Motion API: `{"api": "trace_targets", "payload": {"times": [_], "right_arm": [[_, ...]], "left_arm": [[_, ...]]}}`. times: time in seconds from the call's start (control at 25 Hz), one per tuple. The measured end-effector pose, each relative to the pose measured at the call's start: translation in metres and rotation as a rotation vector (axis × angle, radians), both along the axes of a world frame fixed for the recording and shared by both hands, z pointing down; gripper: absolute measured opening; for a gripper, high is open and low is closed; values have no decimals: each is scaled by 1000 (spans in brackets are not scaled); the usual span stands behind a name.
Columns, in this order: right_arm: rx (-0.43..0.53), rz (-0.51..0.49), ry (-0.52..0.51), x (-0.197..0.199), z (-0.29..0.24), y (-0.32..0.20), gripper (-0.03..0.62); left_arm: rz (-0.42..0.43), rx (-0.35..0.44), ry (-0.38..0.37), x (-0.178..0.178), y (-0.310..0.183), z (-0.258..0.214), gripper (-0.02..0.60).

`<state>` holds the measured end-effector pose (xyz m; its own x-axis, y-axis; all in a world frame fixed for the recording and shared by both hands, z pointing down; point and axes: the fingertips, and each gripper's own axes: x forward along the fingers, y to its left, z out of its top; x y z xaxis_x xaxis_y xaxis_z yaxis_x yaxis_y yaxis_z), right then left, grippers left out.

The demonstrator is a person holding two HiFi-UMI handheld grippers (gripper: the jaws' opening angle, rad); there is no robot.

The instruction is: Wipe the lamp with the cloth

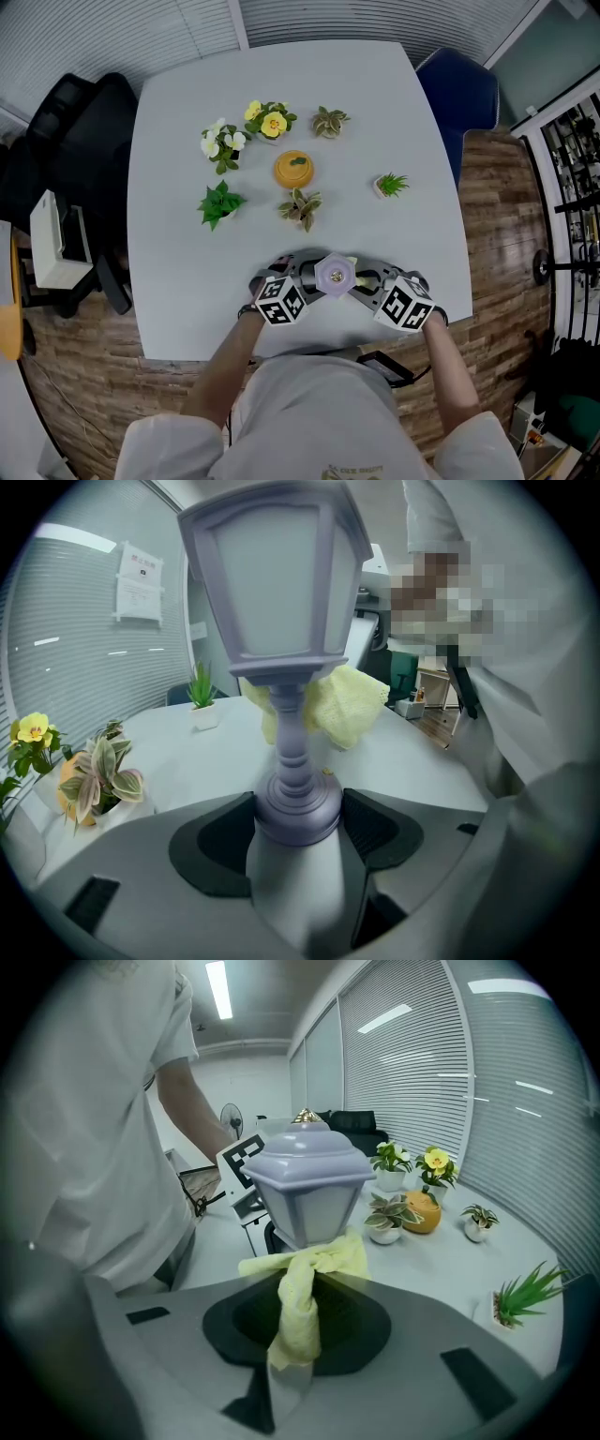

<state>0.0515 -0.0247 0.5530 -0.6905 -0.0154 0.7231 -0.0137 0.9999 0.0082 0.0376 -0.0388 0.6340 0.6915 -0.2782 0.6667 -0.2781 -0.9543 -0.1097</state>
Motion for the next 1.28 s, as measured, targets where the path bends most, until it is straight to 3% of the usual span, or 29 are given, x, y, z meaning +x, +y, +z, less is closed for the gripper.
{"api": "trace_targets", "payload": {"times": [0.96,1.28], "right_arm": [[-54,60,-32,-11,5,-9,67],[-37,59,26,-9,19,-11,67]], "left_arm": [[0,-1,0,0,0,-1,304],[1,-1,-1,0,0,0,304]]}}
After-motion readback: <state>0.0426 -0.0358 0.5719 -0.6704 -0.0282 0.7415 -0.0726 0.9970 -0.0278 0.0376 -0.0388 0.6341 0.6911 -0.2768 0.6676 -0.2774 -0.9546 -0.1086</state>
